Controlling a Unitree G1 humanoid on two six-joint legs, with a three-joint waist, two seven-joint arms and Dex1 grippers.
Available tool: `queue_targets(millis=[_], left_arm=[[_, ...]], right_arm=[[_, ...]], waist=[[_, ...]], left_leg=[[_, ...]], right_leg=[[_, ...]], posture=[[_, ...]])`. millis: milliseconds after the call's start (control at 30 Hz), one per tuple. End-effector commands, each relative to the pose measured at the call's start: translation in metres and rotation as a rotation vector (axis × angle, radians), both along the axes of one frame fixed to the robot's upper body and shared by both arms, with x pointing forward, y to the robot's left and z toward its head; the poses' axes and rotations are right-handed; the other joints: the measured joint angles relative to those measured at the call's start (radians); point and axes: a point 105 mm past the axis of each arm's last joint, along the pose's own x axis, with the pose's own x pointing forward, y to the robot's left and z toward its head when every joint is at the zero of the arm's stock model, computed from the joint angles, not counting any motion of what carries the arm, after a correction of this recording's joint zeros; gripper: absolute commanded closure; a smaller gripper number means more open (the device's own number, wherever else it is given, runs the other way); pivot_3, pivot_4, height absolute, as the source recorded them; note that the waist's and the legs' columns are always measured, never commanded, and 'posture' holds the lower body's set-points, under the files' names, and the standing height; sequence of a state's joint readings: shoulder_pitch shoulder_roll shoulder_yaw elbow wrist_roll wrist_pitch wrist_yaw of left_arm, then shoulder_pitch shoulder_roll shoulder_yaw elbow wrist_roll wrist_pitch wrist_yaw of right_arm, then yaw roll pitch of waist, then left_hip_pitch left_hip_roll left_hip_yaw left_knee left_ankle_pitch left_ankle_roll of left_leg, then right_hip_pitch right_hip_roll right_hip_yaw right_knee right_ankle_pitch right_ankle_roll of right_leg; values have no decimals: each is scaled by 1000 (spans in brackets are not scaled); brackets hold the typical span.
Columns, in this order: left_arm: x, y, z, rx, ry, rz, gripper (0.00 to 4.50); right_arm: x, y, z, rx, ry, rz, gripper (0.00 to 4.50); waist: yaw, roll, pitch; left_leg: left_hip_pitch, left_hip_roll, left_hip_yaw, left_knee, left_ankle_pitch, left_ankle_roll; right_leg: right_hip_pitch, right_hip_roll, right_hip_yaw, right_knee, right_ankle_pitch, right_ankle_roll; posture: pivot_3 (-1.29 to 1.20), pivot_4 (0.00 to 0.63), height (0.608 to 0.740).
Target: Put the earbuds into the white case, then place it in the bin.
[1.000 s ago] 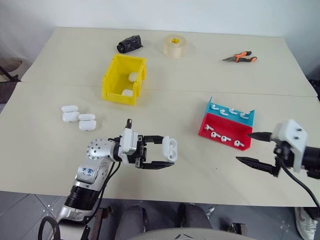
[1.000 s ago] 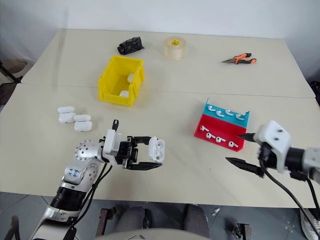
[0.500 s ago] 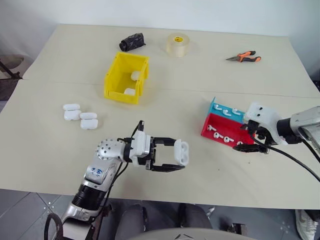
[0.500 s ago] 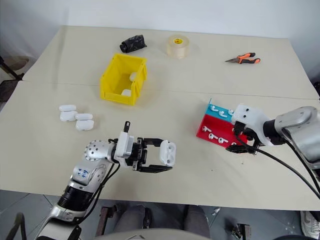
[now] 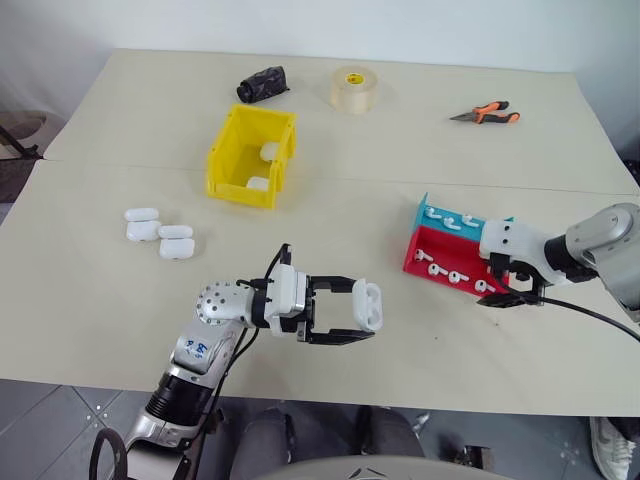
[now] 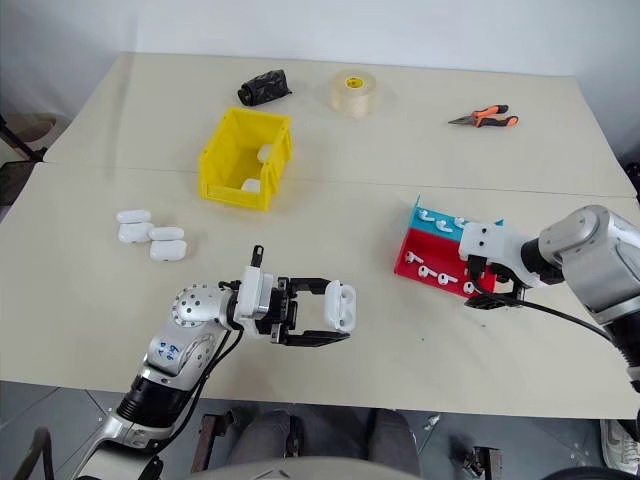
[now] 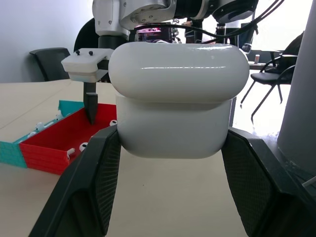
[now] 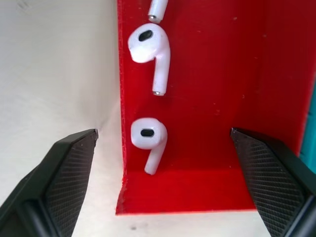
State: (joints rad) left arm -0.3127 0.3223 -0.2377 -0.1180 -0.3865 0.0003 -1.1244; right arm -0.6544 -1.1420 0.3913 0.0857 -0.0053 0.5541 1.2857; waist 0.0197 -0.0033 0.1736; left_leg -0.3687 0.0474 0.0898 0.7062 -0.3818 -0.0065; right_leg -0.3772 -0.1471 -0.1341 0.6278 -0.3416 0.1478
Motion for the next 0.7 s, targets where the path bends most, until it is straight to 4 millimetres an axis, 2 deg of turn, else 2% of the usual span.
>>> queue_targets(millis=[33, 100, 200, 533, 600, 700], left_arm=[[-7, -4, 9, -16, -46, -18, 1776], [-7, -3, 10, -18, -45, -13, 1776], [-7, -2, 10, -17, -43, -10, 1776], [-7, -3, 11, -18, -43, -9, 1776], [-7, -4, 11, -18, -44, -7, 1776], [-7, -3, 11, -19, -45, -6, 1776]], right_arm=[[3, 0, 3, -22, -5, 25, 189], [3, 0, 2, -31, 3, 37, 582], [3, 0, 2, -34, 11, 45, 1521], [3, 1, 3, -56, 27, 75, 1521], [3, 2, 2, -58, 34, 80, 1891], [2, 3, 1, -53, 41, 82, 2718]], waist=[[0, 0, 0], [0, 0, 0], [0, 0, 0], [0, 0, 0], [0, 0, 0], [-1, 0, 0]], left_leg=[[0, 0, 0, 0, 0, 0], [0, 0, 0, 0, 0, 0], [0, 0, 0, 1, 0, 0], [0, 0, 0, 1, 0, 0], [0, 0, 0, 1, 0, 0], [0, 0, 0, 1, 0, 0]], right_leg=[[0, 0, 0, 0, 0, 0], [0, 0, 0, 0, 0, 0], [0, 0, 0, 0, 0, 0], [0, 0, 0, 0, 0, 0], [0, 0, 0, 0, 0, 0], [0, 0, 0, 0, 0, 0]], posture=[[0, 150, 740], [0, 150, 740], [0, 150, 740], [0, 150, 740], [0, 150, 740], [0, 150, 740]])
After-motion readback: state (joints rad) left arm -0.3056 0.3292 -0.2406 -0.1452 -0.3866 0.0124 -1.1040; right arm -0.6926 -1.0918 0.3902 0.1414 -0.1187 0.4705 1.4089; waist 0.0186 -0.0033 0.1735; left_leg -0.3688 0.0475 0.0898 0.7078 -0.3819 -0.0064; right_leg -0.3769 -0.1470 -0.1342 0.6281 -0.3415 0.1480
